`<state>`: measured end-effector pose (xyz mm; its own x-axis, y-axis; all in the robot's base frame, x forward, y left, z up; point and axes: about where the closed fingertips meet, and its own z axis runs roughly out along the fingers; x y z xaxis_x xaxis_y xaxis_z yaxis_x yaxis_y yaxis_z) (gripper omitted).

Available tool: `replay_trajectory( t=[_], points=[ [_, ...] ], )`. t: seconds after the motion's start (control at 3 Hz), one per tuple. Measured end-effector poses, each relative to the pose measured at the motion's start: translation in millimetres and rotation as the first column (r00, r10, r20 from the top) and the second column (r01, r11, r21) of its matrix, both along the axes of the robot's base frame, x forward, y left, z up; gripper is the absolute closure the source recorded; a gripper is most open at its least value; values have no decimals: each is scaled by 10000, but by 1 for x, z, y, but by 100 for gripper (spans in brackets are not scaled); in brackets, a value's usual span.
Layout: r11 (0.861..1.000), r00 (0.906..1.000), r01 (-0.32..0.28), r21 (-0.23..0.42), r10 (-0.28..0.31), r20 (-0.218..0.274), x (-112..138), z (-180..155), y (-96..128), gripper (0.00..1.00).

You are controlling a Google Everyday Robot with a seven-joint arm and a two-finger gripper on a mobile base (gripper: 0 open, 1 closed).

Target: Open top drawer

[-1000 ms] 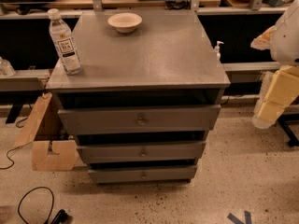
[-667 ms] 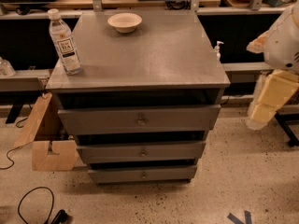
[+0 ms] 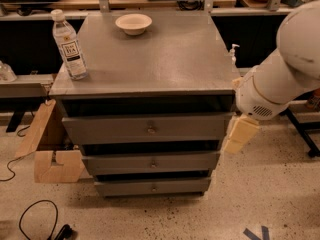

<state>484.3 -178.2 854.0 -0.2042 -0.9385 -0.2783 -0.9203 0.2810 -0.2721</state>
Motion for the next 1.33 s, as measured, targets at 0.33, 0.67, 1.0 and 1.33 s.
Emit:
replay_trajectory(
  t=[0.33, 0.67, 1.0, 1.33],
  points=[
    [9999, 9995, 115, -45, -114, 310, 20, -47, 11, 0],
    [9993, 9989, 30, -363, -12, 478, 40, -91, 18, 0],
    [9964, 9988, -160, -837, 198, 452, 53, -125, 22, 0],
    [9895, 9991, -271, -1419, 315, 289, 64, -146, 18, 0]
  ],
)
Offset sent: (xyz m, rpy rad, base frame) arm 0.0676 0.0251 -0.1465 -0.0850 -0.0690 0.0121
